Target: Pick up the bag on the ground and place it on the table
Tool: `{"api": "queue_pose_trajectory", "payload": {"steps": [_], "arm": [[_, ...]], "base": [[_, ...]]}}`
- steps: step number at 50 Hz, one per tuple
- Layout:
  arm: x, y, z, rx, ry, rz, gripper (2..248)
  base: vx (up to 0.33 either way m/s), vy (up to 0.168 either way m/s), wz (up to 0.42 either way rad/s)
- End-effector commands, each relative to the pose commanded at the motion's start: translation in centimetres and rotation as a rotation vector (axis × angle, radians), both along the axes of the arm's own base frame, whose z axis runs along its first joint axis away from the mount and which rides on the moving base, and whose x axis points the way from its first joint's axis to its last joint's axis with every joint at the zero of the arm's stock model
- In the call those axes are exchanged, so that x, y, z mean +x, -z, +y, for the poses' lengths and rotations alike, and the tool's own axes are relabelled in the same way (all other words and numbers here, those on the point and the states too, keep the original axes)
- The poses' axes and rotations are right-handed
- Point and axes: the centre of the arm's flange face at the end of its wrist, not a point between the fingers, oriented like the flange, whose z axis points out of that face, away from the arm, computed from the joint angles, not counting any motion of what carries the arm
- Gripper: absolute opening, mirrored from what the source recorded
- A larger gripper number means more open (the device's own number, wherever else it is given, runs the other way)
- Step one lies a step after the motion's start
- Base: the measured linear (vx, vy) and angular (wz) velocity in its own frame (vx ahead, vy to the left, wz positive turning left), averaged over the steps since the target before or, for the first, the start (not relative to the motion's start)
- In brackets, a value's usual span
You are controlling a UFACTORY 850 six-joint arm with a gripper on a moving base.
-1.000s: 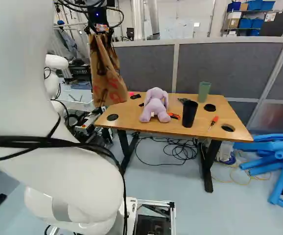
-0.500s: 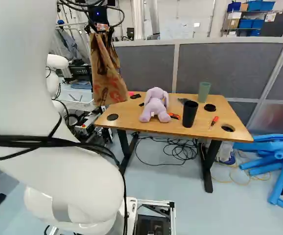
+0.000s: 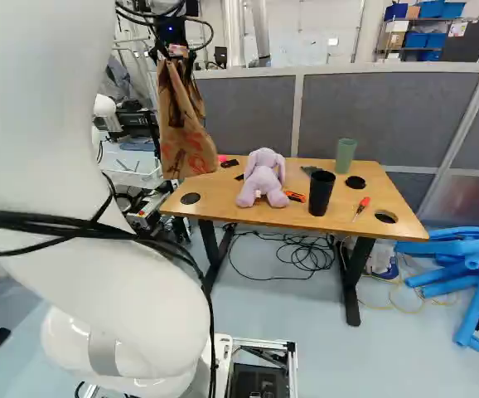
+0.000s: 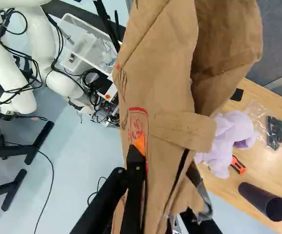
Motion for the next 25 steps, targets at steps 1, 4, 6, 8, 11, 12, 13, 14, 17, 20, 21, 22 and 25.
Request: {"api": "queue_pose_trajectory", "payload": {"steps": [1,4,6,8,11,12,13,14,17,20,21,22,25], "arm": [[0.2,0.1,0.0,0.0,0.0,0.003,21],[0.9,0.5,0.0,-0.001,0.002,0.01,21],[1.4,0.8,0.0,-0.001,0.002,0.015,21],[1.8,1.1,0.0,-0.001,0.003,0.02,21],[2.5,1.5,-0.1,-0.002,0.004,0.027,21],[2.7,1.6,-0.1,-0.002,0.005,0.03,21],[2.9,1.8,-0.1,-0.002,0.005,0.032,21],[3.1,1.9,-0.1,-0.002,0.006,0.034,21],[3.7,2.3,-0.1,-0.003,0.007,0.041,21],[4.3,2.7,-0.2,-0.003,0.008,0.049,21],[4.4,2.9,-0.2,-0.003,0.009,0.051,21],[4.6,3.0,-0.2,-0.003,0.009,0.054,21],[5.0,3.4,-0.2,-0.004,0.01,0.061,21]], "base": [[0.0,0.0,0.0],[0.0,0.0,0.0],[0.0,0.0,0.0],[0.0,0.0,0.0],[0.0,0.0,0.0],[0.0,0.0,0.0],[0.0,0.0,0.0],[0.0,0.0,0.0],[0.0,0.0,0.0],[0.0,0.0,0.0],[0.0,0.0,0.0],[0.0,0.0,0.0],[0.0,0.0,0.0]]}}
